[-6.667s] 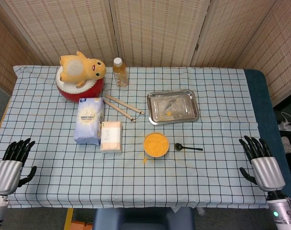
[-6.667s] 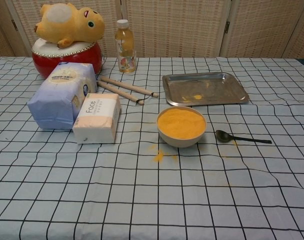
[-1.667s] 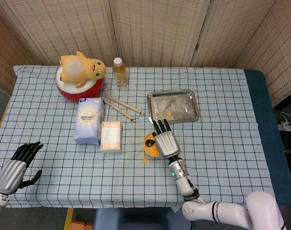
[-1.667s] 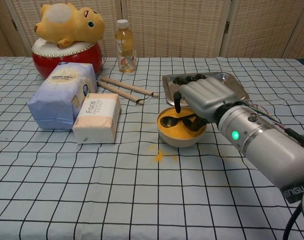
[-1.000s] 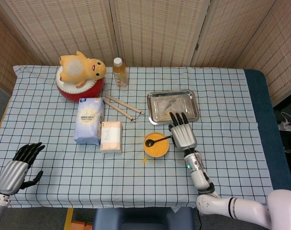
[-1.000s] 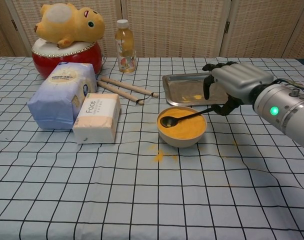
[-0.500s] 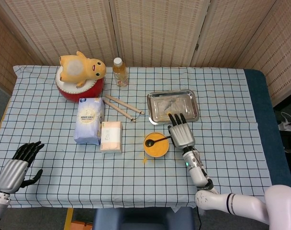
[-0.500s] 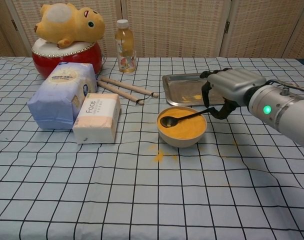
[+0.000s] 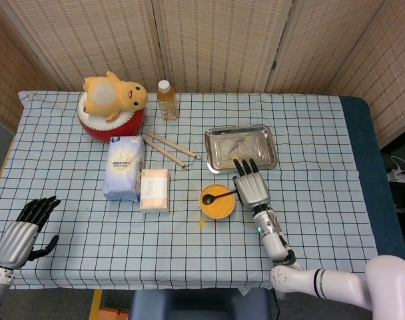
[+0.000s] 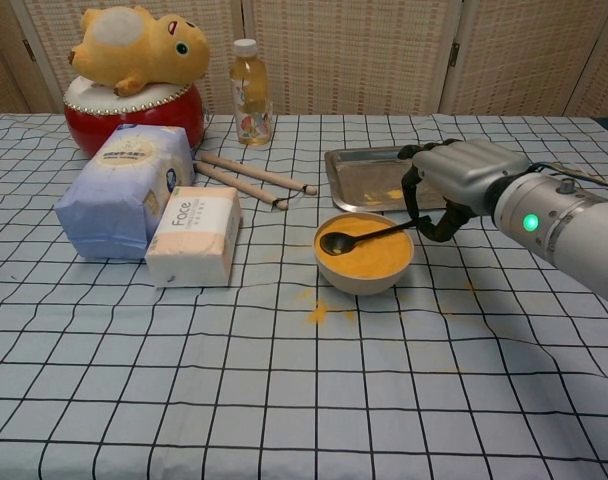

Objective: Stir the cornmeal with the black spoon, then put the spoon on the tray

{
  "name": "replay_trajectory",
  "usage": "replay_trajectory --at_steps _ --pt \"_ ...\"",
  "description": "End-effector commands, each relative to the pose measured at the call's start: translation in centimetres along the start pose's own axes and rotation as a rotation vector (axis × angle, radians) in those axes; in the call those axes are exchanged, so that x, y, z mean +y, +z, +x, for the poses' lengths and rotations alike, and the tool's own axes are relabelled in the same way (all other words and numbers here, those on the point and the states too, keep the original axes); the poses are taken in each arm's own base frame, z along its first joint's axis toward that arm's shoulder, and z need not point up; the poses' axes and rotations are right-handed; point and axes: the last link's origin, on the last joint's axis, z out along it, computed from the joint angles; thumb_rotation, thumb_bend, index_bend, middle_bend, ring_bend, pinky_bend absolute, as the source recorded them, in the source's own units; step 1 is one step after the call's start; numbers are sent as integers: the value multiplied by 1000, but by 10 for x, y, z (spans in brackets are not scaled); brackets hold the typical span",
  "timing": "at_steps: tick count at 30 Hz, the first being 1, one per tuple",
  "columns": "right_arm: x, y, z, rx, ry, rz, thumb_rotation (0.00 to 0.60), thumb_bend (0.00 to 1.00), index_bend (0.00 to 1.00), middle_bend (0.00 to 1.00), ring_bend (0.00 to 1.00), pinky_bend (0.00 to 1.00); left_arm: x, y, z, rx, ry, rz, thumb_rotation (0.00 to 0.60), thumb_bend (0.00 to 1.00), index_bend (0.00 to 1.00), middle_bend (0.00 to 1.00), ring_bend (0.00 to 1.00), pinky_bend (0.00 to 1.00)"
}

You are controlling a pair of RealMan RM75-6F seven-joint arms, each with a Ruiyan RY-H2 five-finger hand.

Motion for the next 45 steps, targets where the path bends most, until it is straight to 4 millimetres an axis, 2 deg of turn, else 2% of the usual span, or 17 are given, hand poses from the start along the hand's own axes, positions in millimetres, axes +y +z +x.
replay_trajectory --at_steps 1,11,21,45 --pt "0 0 0 1 -3 0 600 373 530 0 0 0 0 0 0 -1 1 -1 600 417 0 0 0 59" --pt "1 -1 -1 7 -12 -3 600 374 544 0 0 0 0 0 0 -5 2 -1 600 417 0 0 0 59" --pt "3 -5 -2 29 -24 10 600 375 455 0 0 0 0 0 0 -5 2 2 600 417 0 0 0 59" --pt "3 0 -14 83 -32 11 600 375 497 0 0 0 -2 3 -3 -29 14 15 600 416 0 0 0 59"
